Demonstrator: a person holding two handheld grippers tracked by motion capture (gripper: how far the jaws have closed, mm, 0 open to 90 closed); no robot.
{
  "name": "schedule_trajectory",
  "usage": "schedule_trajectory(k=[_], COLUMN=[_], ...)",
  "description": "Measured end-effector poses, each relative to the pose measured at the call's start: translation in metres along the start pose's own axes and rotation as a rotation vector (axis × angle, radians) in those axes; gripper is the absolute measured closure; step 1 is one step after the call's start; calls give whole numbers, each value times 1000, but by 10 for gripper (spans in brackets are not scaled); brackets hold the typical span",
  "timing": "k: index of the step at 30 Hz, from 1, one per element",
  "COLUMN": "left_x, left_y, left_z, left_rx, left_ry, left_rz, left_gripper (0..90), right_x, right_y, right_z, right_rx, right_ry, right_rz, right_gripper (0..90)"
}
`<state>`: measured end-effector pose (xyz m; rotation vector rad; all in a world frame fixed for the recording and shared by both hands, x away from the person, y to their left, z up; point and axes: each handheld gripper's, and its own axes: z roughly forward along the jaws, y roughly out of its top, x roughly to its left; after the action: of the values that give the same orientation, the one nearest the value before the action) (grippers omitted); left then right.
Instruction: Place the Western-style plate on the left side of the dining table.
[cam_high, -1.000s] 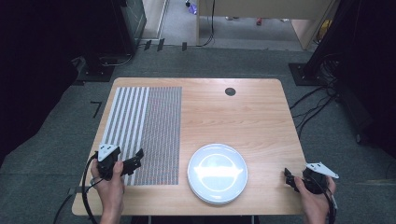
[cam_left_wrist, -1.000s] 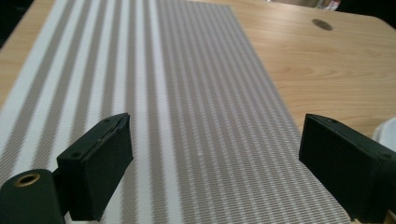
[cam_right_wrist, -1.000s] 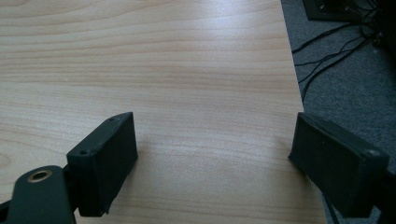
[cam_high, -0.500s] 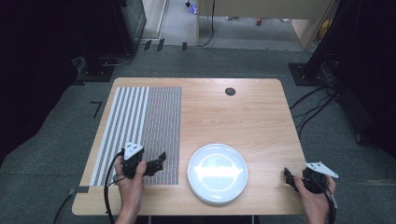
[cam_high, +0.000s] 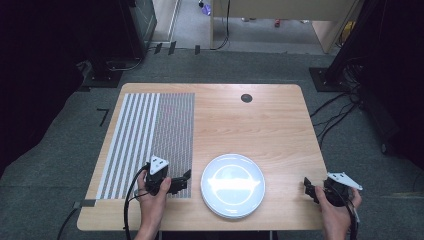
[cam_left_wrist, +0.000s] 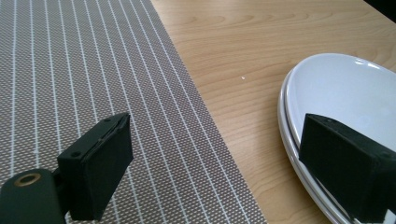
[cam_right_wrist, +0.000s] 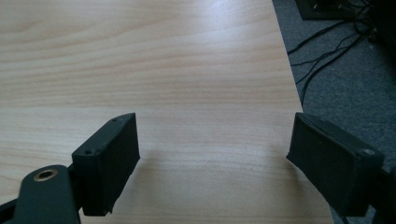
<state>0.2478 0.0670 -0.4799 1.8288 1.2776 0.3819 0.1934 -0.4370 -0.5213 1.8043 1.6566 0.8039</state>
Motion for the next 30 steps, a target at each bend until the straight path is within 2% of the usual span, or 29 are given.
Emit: schedule_trajectory(k=[8, 12, 14, 17, 21, 22, 23, 24, 25, 28, 30], left_x=[-9, -16, -19, -25, -32, -32, -34, -34, -36, -36, -34], left_y=[-2, -3, -3, -2, -2, -2, -2, -2, -2, -2, -2], left_z=[3, 7, 8, 8, 10, 10, 11, 11, 12, 11, 12], left_rx=[13, 29, 21, 15, 25, 25, 26, 27, 25, 21, 29], left_ry=[-19, -25, -39, -54, -64, -64, -70, -77, -93, -109, -149], left_rz=[15, 26, 14, 13, 26, 26, 20, 19, 14, 5, -23], left_gripper=[97, 98, 98, 103, 161, 197, 257, 257, 341, 455, 491], right_x=[9, 20, 24, 34, 52, 52, 60, 60, 69, 82, 87], right_y=[6, 11, 12, 14, 19, 19, 21, 21, 22, 22, 22], right_z=[-9, -14, -15, -14, -13, -13, -15, -15, -15, -14, -13], right_rx=[-49, -80, -87, -96, -101, -101, -115, -115, -121, -107, -100], right_ry=[59, 89, 98, 147, 189, 189, 226, 226, 249, 256, 261], right_rz=[48, 45, 57, 76, 60, 60, 69, 69, 58, 36, 36], right_gripper=[168, 172, 171, 156, 155, 155, 156, 157, 161, 171, 188])
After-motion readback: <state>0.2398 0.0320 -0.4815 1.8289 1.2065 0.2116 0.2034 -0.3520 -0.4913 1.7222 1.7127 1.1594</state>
